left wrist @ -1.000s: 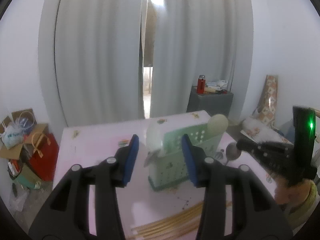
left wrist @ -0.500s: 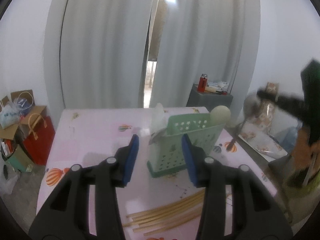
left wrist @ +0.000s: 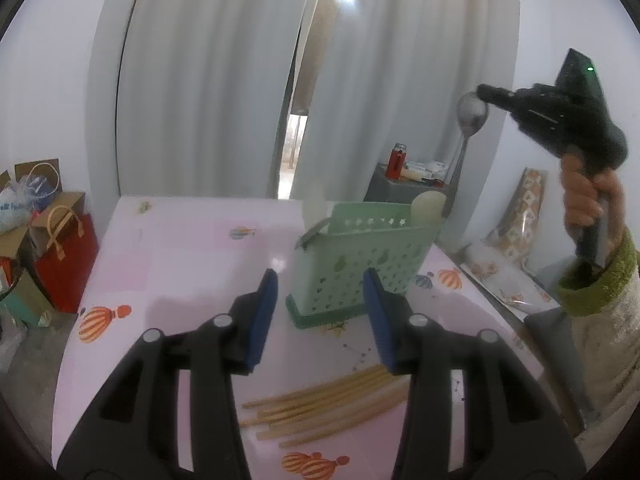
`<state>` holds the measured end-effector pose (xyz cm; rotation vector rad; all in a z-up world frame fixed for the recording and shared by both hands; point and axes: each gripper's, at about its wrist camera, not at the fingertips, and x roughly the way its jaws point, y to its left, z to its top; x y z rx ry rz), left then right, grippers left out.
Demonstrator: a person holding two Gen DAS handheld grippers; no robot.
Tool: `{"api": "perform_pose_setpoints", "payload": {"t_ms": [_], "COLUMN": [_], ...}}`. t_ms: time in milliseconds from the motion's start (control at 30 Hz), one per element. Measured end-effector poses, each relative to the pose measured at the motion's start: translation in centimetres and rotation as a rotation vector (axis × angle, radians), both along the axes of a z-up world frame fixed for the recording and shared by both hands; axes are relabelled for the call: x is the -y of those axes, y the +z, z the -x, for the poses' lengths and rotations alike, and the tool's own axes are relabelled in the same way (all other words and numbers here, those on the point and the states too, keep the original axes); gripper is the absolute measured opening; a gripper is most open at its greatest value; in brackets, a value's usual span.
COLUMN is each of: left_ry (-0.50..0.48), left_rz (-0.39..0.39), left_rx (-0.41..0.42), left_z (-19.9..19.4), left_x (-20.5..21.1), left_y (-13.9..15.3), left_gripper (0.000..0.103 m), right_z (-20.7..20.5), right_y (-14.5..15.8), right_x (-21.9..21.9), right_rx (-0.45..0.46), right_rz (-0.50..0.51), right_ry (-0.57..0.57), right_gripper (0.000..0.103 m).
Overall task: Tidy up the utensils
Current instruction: 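Carry the silver spoon over the holder and release it inside with the right gripper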
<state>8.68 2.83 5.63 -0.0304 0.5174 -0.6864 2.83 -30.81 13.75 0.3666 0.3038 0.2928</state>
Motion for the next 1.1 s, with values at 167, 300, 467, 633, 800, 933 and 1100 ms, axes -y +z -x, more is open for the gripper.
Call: {"api": "perform_pose_setpoints", "payload": {"t_ms": [167, 300, 467, 633, 800, 933, 1100], "left_ry": [0.012, 0.023, 0.033, 0.027, 0.015, 0.006, -0.004], "left_rz": [0.021, 0.029, 0.037, 0.041, 0.032, 0.028, 0.009], "left_rx": [-0.008, -0.013, -0.032, -0.049, -0.061, -0.071, -0.078], "left_z": [0.0, -0.1, -0.4, -0.8, -1.0, -1.2, -1.6], "left_x": [-0.6, -1.0, -1.1, -1.2, -0.6, 0.0, 0.8], "left_y": [-0.1, -0.1, -0.4, -0.8, -1.2, -1.5, -1.9], "left_gripper": [0.042, 0.042, 0.042, 0.042, 0.044, 0.044, 0.046], "right_z": [-2.9, -4.3, -6.1, -8.0, -7.4, -6.1, -4.5], "right_y": [-1.4, -1.8, -3.8, -8.2, -9.2, -9.0, -9.7], "right_x": [0.6, 1.2, 1.8, 2.3, 2.6, 3.4, 4.9], "right_rx": [-0.035, -0.043, -0.073, -0.212, -0.244, -0.231, -0.223], "right_rz": [-0.084, -0.137, -0.175, -0.09, 0.001, 0.016, -0.02], "right_ry": [0.038, 0.067, 0.071, -0.022, -0.11, -0.146, -0.182], "right_gripper": [0.001, 0.001, 0.001, 0.002, 0.003, 0.003, 0.003]}}
